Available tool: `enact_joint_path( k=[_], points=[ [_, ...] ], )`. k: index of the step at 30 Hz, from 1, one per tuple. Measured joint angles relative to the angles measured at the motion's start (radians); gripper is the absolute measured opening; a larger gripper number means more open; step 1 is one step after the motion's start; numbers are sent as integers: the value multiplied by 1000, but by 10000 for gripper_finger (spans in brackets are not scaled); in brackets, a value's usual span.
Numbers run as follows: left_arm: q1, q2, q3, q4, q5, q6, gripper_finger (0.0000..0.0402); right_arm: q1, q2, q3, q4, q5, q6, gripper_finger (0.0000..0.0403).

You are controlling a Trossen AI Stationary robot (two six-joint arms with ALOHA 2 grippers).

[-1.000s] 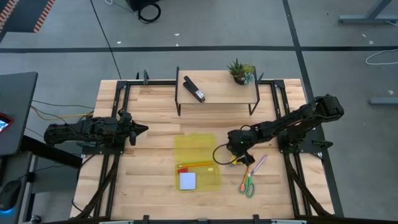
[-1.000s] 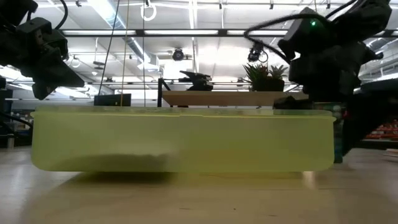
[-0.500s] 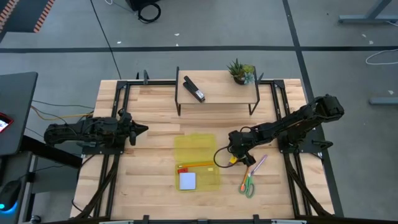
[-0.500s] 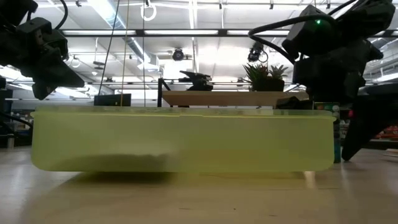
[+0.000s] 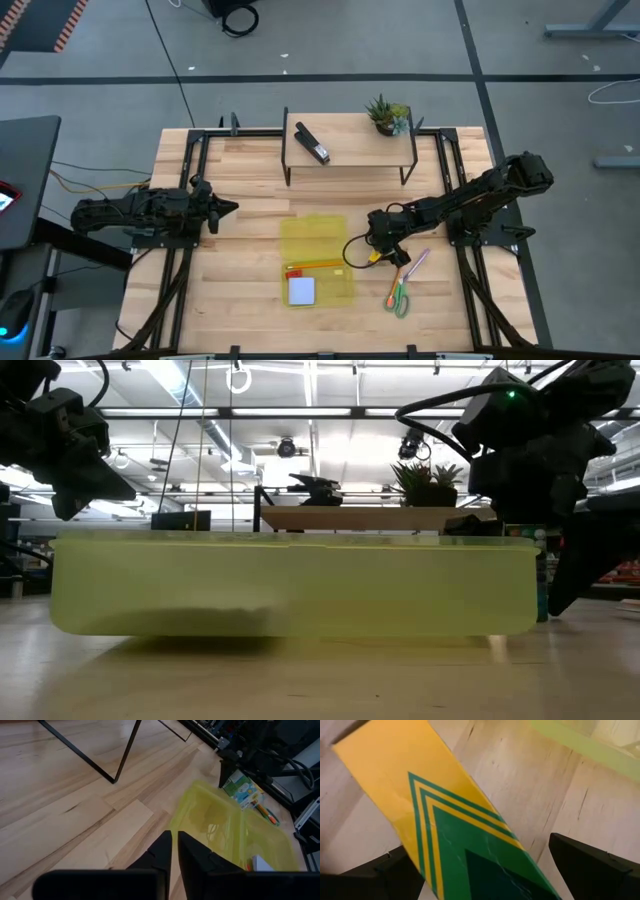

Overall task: Pack school essentials
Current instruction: Put the yellow crayon box into the yellow supply box

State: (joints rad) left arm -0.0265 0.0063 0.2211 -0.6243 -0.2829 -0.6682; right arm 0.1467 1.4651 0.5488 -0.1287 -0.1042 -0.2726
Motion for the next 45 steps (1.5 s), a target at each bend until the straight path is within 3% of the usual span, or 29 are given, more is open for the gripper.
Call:
enact_joint_path(
  k=[5,12,35,45],
  points=[
    [0,0,0,0,0,0,39,0,0,0,0,-1,-9,377],
    [0,0,0,0,0,0,30,0,0,2,-1,-12,-40,314],
    [0,0,0,0,0,0,28,0,-1,31,-12,-47,83,140],
    [0,0,0,0,0,0,40,0,-1,31,-10,-48,116,93]
  ],
)
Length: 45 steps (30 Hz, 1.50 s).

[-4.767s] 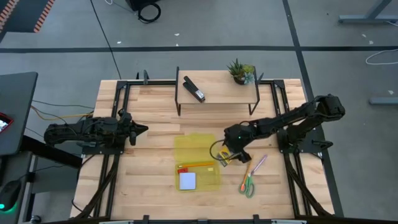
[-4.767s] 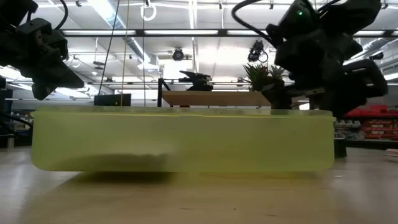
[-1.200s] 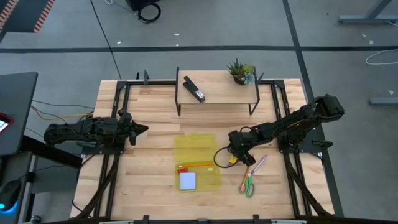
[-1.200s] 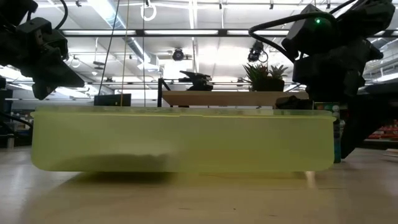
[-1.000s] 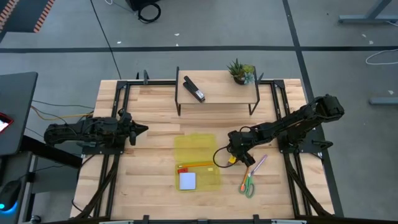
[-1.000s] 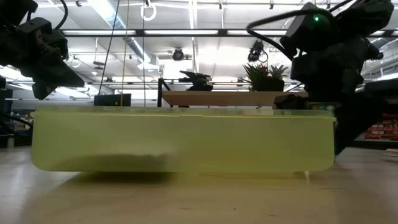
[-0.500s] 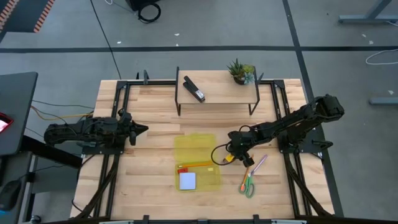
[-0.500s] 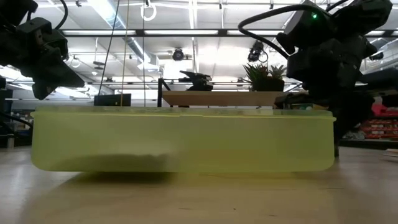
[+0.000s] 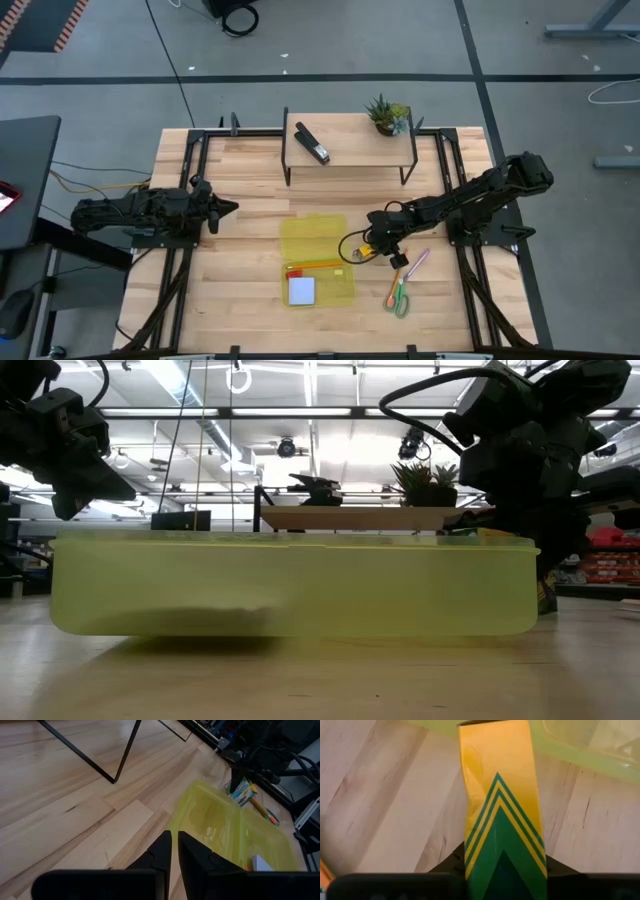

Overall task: Pack school essentials
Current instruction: Put the yellow crayon box into the yellow supply box

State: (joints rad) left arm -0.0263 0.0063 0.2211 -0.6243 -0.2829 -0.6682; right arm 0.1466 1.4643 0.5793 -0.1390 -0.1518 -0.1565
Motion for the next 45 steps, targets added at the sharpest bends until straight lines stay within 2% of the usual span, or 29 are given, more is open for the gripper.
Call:
enact_joint_path(
  k=[8,18,31,38,45],
  points=[
    [0,0,0,0,0,0,33,0,-35,3,-21,0,100,106],
    [0,0,0,0,0,0,31,0,-123,114,-107,-14,107,100],
    [0,0,0,0,0,0,31,1,-124,250,-109,-14,148,103],
    [0,0,0,0,0,0,33,2,-113,264,-109,-14,200,103],
    [0,0,0,8,0,0,40,60,-67,265,-46,-16,241,103]
  ],
)
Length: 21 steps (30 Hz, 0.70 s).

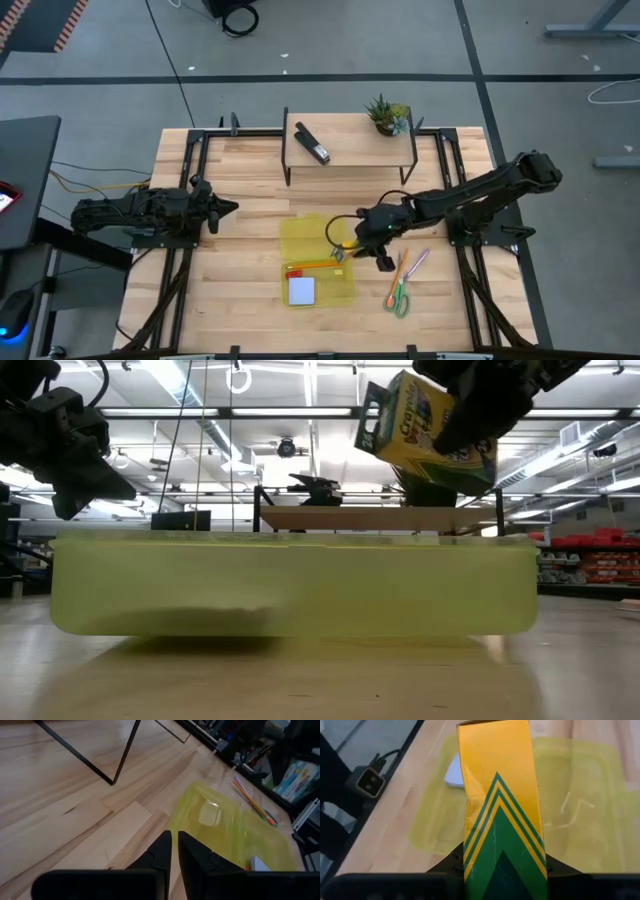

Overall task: Pack school essentials
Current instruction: Put the yellow crayon box into the yellow supply box

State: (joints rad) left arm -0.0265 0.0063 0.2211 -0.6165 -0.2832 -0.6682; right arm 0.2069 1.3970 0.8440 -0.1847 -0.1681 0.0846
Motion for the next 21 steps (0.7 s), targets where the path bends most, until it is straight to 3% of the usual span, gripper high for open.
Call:
enact_joint_path(
  k=[21],
  points=[
    [0,0,0,22,1,0,39,121,127,15,163,87,177,103]
  ],
)
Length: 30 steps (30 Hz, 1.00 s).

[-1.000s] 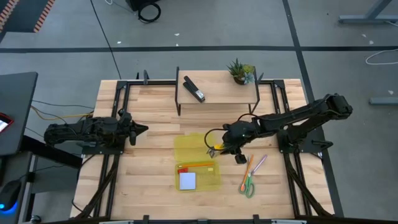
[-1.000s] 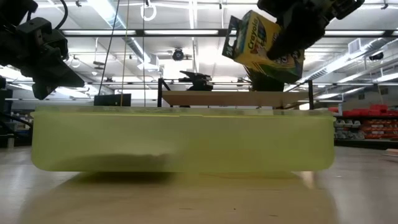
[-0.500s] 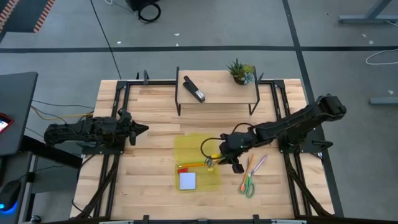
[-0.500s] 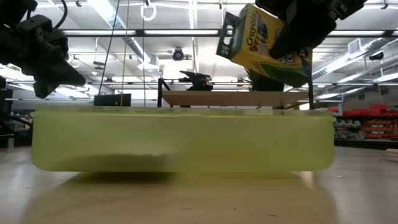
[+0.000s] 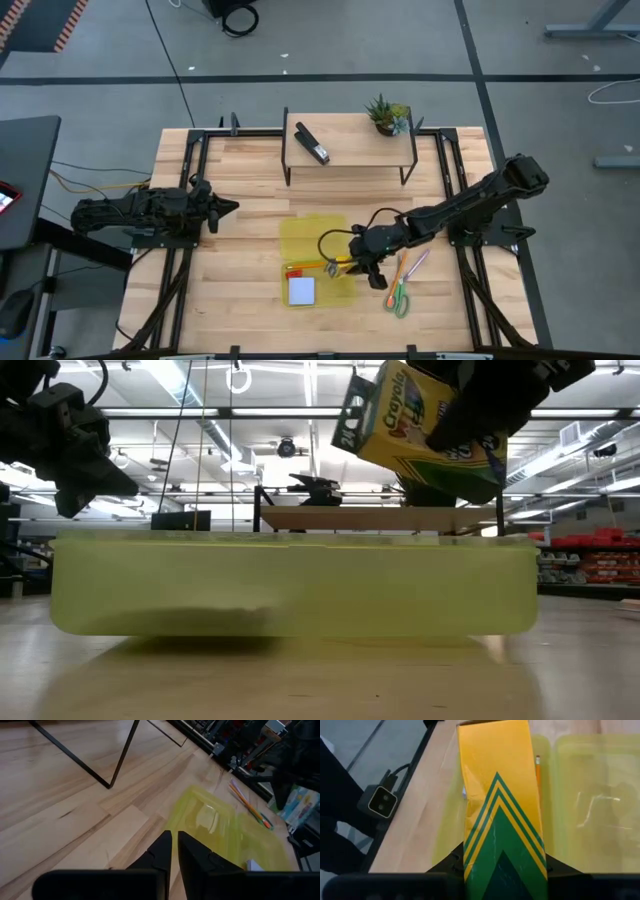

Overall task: Pack school essentials
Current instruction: Put the yellow crayon box into the yellow supply box

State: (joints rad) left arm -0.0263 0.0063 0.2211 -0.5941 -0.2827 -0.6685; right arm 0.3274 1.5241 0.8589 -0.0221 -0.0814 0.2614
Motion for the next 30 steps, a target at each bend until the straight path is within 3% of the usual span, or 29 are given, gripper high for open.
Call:
enact_joint_path(
  k=[11,20,30],
  points=[
    [0,0,0,0,0,0,28,13,227,251,6,-28,-16,103],
    [0,0,0,0,0,1,40,-23,295,262,-5,-189,73,103],
    [0,0,0,-1,0,0,30,-12,365,262,22,-227,94,103]
  ],
)
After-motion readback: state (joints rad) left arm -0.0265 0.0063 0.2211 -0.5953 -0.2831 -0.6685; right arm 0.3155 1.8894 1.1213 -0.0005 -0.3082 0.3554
